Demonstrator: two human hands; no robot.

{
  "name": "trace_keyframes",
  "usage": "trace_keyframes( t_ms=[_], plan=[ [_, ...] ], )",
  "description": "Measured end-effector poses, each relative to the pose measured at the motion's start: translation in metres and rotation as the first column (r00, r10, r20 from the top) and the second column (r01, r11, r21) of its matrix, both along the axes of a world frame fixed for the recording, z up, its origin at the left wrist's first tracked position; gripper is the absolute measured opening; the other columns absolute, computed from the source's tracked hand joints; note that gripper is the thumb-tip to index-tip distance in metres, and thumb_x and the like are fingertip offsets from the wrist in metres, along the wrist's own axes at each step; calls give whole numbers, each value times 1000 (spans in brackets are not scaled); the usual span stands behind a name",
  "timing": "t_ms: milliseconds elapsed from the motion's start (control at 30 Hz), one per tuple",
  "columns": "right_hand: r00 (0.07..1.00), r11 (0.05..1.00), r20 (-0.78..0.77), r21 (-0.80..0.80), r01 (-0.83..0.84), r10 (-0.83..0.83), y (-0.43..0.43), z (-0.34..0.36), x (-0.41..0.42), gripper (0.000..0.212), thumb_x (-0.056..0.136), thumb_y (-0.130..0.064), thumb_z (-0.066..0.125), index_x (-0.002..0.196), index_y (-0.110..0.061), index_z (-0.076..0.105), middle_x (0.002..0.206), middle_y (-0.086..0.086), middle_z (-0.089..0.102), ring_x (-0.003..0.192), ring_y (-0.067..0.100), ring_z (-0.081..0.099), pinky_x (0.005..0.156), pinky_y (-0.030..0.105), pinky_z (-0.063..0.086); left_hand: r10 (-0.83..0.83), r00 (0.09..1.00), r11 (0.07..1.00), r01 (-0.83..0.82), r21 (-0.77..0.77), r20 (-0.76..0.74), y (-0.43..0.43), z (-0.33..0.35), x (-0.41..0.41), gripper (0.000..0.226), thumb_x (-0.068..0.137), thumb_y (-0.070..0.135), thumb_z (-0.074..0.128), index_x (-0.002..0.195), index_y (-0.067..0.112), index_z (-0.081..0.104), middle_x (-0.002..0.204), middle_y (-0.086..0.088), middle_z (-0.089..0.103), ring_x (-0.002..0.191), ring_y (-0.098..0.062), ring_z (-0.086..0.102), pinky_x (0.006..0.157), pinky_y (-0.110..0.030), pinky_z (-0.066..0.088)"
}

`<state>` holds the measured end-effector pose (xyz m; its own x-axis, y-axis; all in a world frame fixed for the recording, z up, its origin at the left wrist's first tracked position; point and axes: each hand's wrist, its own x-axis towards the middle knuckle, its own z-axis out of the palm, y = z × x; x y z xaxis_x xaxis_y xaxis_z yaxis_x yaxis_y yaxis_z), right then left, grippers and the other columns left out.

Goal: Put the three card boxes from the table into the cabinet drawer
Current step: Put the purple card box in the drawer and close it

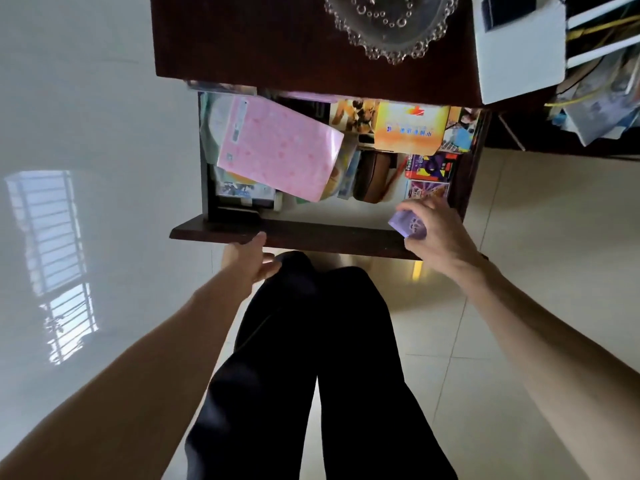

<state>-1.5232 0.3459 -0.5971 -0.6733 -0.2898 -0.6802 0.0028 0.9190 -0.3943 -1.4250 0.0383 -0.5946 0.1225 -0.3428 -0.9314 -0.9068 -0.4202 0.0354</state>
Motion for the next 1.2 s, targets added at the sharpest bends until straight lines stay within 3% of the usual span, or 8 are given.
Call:
trace_keyframes(
  t_ms=[167, 333, 533, 700, 833, 967, 1100, 1200],
  plan=[
    [992, 989, 19, 81, -126, 125, 5, -31, -5, 58, 74, -8, 80, 129, -18, 64, 127, 14, 50, 124, 32, 46, 99, 44, 50, 130, 989, 988, -136, -78, -76, 9, -27, 0, 19, 93, 15, 58, 78, 3, 52, 47, -11, 68, 57, -30, 67, 50, -28, 58],
    [986, 981, 30, 107, -165, 162, 16, -41, 1, 37, 89, -33, 70, 123, -18, 69, 129, 12, 47, 128, 34, 42, 103, 48, 50, 109, 992, 992, -113, -63, -64, 6, -29, 0, 18, 94, 15, 58, 82, 1, 55, 53, -14, 71, 61, -31, 70, 66, -35, 61],
    [990, 973, 84, 191, -130, 116, 27, -48, 5, 51, 93, -63, 51, 122, -24, 66, 133, 5, 49, 126, 30, 48, 100, 52, 52, 103, 991, 993, -108, -57, -89, 13, -24, -2, 18, 97, 16, 53, 86, 3, 54, 55, -13, 70, 41, -18, 66, 48, -25, 57],
    [986, 961, 111, 233, -151, 128, 36, -60, 3, 54, 93, -71, 36, 120, -35, 64, 143, -2, 49, 136, 24, 45, 108, 57, 44, 72, 992, 995, -79, -68, -99, 15, -25, -1, 32, 97, 18, 53, 114, -9, 52, 72, -20, 68, 42, -19, 68, 45, -23, 58],
    [956, 920, 245, 314, -234, 160, 34, -72, 3, 69, 90, -79, 17, 142, -45, 45, 168, 0, 19, 154, 30, 19, 119, 63, 25, 64, 993, 993, -73, -89, -97, 17, -27, 1, 37, 97, 20, 55, 118, -10, 50, 75, -19, 68, 45, -20, 70, 44, -23, 57],
    [948, 910, 282, 337, -242, 148, 29, -73, 2, 65, 93, -74, 27, 149, -42, 38, 171, 4, 9, 156, 32, 10, 122, 64, 17, 57, 993, 993, -68, -97, -105, 20, -22, 0, 38, 97, 23, 55, 117, -9, 51, 79, -16, 67, 48, -19, 71, 44, -23, 57],
    [961, 908, -8, 329, -259, 277, 13, -64, -8, 54, 95, -50, 51, 140, -20, 52, 161, 10, 33, 146, 32, 34, 112, 56, 40, 67, 994, 994, -75, -86, -85, 20, -19, -4, 30, 97, 23, 55, 109, -4, 53, 82, -18, 69, 48, -18, 71, 44, -22, 57],
    [860, 806, 53, 323, -496, 508, 0, -70, -21, 59, 101, -49, 42, 152, -20, 41, 169, 8, 19, 155, 30, 16, 122, 56, 21, 32, 998, 995, -37, -93, -55, 18, -21, -3, 30, 97, 25, 55, 107, -3, 55, 77, -14, 70, 53, -20, 72, 47, -23, 58]
  ],
)
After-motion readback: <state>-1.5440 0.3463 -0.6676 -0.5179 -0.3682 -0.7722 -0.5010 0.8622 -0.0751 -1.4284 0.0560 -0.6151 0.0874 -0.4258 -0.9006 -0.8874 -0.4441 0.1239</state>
